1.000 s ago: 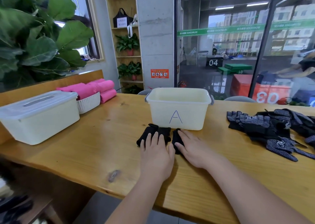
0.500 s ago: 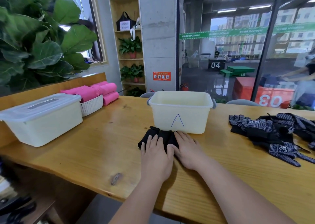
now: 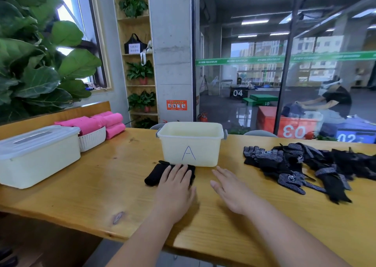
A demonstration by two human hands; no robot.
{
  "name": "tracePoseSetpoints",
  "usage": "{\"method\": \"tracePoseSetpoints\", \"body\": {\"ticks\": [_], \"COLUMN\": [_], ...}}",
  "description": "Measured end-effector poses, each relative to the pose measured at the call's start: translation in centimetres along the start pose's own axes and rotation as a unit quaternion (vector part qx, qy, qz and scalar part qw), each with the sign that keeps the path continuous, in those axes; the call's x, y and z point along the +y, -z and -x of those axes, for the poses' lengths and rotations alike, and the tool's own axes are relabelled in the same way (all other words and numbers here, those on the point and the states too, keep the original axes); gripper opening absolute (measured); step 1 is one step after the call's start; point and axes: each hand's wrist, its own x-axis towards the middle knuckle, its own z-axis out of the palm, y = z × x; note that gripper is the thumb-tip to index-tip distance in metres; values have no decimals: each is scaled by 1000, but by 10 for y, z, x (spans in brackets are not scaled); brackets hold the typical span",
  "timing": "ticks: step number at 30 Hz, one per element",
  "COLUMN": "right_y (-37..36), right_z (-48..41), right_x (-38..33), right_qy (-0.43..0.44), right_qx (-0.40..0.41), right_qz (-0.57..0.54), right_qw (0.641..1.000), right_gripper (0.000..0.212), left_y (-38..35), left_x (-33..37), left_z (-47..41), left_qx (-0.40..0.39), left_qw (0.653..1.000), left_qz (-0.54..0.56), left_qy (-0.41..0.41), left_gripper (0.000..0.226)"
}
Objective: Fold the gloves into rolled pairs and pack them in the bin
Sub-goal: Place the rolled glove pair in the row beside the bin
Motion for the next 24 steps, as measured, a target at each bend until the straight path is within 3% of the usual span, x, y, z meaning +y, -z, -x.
{"method": "tracePoseSetpoints", "body": {"ticks": [3,6,9,11,13,17,21,22,24], "right_y": [15,28,38,44,48,55,61,62,63], "right_z": [24,43,61,73,82,98,113,116,120], "right_x": [19,41,62,77,92,120,143,149,161], "right_qy": [-9,-23,-39,-50,-64,-100,-137,-144,-155], "right_qx": [-1,9,22,32,37,40,38,40,46], "right_qz": [33,57,74,73,70,88,91,94,109], "right_qw": [999,998,996,996,995,990,986,984,981], "right_gripper": [74,69,75,93,99,74,108,110,95], "left_y": [3,3,1,-1,-3,-10,-16,-18,-24], "left_x": [16,44,78,99,120,159,195,202,215], "left_z": [-6,-13,-24,-31,-39,-52,-65,-69,-76], "left_qx": [-6,-2,-18,-36,-51,-73,-103,-109,-121], "left_qw": [994,992,985,982,980,979,978,977,973], "left_qz": [-64,-45,-27,-8,13,55,107,122,149], "left_qy": [-90,-120,-170,-187,-191,-183,-148,-139,-125], "left_gripper": [52,51,51,51,50,56,62,60,60]}}
